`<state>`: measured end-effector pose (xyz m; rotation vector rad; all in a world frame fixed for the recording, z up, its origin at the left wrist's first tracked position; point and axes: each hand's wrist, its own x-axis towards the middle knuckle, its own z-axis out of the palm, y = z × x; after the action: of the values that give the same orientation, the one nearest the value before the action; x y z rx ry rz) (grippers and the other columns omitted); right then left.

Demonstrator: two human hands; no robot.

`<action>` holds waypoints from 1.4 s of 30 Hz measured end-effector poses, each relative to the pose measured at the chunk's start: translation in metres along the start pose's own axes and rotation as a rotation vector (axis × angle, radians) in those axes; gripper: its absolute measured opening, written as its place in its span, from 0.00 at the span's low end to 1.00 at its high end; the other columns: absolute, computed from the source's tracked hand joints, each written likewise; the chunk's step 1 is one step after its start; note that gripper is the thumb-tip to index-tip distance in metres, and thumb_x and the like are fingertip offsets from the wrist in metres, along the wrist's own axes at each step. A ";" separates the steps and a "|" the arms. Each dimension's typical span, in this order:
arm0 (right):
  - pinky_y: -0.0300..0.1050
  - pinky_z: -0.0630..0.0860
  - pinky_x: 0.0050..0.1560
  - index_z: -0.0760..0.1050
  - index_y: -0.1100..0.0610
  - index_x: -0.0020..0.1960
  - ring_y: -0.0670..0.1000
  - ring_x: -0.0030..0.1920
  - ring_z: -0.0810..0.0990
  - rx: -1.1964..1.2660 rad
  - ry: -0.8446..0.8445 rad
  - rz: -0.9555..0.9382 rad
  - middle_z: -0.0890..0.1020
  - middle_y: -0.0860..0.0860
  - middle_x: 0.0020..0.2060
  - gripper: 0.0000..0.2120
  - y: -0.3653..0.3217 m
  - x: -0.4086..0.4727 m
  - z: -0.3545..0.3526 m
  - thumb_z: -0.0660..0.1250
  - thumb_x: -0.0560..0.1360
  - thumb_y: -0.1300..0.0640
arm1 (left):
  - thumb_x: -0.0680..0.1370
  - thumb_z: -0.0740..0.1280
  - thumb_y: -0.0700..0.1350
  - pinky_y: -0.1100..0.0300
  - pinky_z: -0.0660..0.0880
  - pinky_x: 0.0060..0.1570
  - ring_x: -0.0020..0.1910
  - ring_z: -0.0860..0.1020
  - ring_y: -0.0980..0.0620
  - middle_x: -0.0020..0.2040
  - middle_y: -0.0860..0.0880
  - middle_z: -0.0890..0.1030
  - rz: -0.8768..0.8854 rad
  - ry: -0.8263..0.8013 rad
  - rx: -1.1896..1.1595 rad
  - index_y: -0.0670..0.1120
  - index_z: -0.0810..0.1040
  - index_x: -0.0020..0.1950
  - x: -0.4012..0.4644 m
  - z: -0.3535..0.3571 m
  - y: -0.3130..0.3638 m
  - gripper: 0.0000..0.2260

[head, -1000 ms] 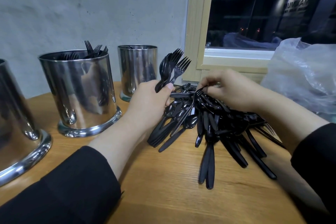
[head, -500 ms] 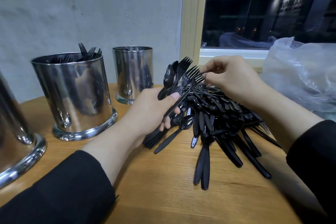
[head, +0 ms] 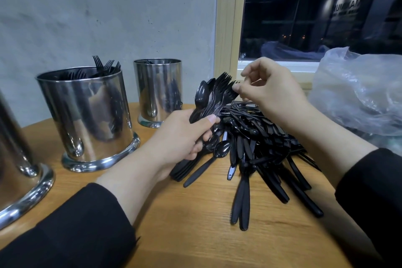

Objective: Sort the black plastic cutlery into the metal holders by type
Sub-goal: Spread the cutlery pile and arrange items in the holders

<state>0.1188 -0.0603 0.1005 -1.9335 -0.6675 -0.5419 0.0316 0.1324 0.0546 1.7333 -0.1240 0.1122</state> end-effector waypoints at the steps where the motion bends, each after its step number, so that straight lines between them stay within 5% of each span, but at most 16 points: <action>1: 0.56 0.80 0.47 0.76 0.50 0.54 0.55 0.39 0.83 0.026 -0.012 0.021 0.81 0.49 0.39 0.11 0.000 -0.001 0.000 0.75 0.75 0.54 | 0.84 0.65 0.50 0.64 0.60 0.25 0.26 0.64 0.56 0.35 0.51 0.72 -0.002 -0.004 -0.023 0.46 0.82 0.59 0.000 -0.001 0.000 0.11; 4: 0.55 0.82 0.52 0.75 0.51 0.66 0.50 0.39 0.83 0.092 -0.153 0.073 0.83 0.54 0.45 0.16 -0.001 -0.004 -0.002 0.70 0.79 0.51 | 0.84 0.65 0.50 0.64 0.57 0.24 0.27 0.61 0.56 0.34 0.52 0.71 -0.018 -0.063 -0.105 0.46 0.83 0.59 0.001 -0.002 0.000 0.11; 8: 0.45 0.78 0.41 0.78 0.52 0.60 0.51 0.36 0.79 0.197 -0.323 0.073 0.83 0.53 0.42 0.09 -0.009 -0.011 0.001 0.61 0.84 0.53 | 0.84 0.65 0.50 0.65 0.55 0.23 0.26 0.59 0.56 0.34 0.51 0.69 -0.061 -0.194 -0.214 0.43 0.81 0.61 -0.001 -0.001 0.001 0.13; 14: 0.40 0.73 0.33 0.76 0.55 0.49 0.49 0.31 0.76 0.092 -0.263 0.041 0.79 0.51 0.34 0.09 -0.021 -0.013 0.000 0.62 0.83 0.51 | 0.84 0.63 0.54 0.65 0.54 0.23 0.25 0.59 0.57 0.34 0.50 0.70 -0.085 -0.223 -0.262 0.42 0.81 0.61 -0.003 0.001 0.004 0.17; 18: 0.45 0.74 0.37 0.77 0.51 0.47 0.48 0.33 0.80 -0.120 -0.154 -0.032 0.82 0.51 0.35 0.10 -0.025 -0.012 0.003 0.63 0.82 0.46 | 0.85 0.60 0.55 0.65 0.58 0.21 0.23 0.62 0.55 0.35 0.46 0.77 -0.019 -0.112 -0.215 0.40 0.79 0.58 -0.004 0.005 0.006 0.18; 22: 0.43 0.72 0.38 0.77 0.52 0.49 0.46 0.35 0.77 -0.149 0.022 -0.105 0.81 0.49 0.36 0.10 -0.035 -0.008 0.001 0.63 0.82 0.48 | 0.86 0.59 0.51 0.56 0.75 0.26 0.29 0.79 0.47 0.36 0.44 0.80 0.065 0.253 -0.101 0.44 0.75 0.46 0.001 0.004 0.011 0.15; 28: 0.54 0.74 0.39 0.76 0.50 0.50 0.50 0.33 0.76 0.014 0.229 -0.205 0.80 0.51 0.34 0.08 -0.074 0.005 0.019 0.61 0.83 0.49 | 0.84 0.62 0.53 0.62 0.69 0.32 0.27 0.71 0.60 0.27 0.58 0.74 0.292 0.681 -0.046 0.53 0.75 0.42 -0.018 -0.037 0.025 0.12; 34: 0.31 0.68 0.35 0.75 0.52 0.52 0.38 0.34 0.76 0.009 0.139 -0.363 0.78 0.44 0.35 0.08 -0.142 0.054 0.076 0.60 0.84 0.50 | 0.84 0.64 0.55 0.61 0.58 0.23 0.23 0.62 0.52 0.26 0.49 0.65 0.245 0.714 -0.279 0.43 0.70 0.36 -0.039 -0.092 0.019 0.21; 38: 0.51 0.76 0.47 0.76 0.54 0.53 0.53 0.43 0.79 -0.106 -0.001 -0.456 0.81 0.50 0.39 0.09 -0.167 0.095 0.134 0.60 0.83 0.50 | 0.84 0.65 0.51 0.63 0.57 0.22 0.21 0.63 0.52 0.25 0.48 0.66 0.219 0.669 -0.367 0.45 0.68 0.30 -0.044 -0.101 0.019 0.24; 42: 0.50 0.74 0.47 0.77 0.55 0.54 0.58 0.47 0.80 -0.340 -0.247 -0.452 0.83 0.52 0.42 0.11 -0.164 0.112 0.178 0.62 0.83 0.48 | 0.84 0.65 0.51 0.64 0.58 0.20 0.22 0.63 0.54 0.27 0.50 0.67 0.232 0.576 -0.425 0.45 0.76 0.40 -0.046 -0.104 0.023 0.15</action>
<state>0.1105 0.1857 0.2036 -2.1955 -1.2556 -0.7370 -0.0178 0.2317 0.0876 1.2032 0.0743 0.6982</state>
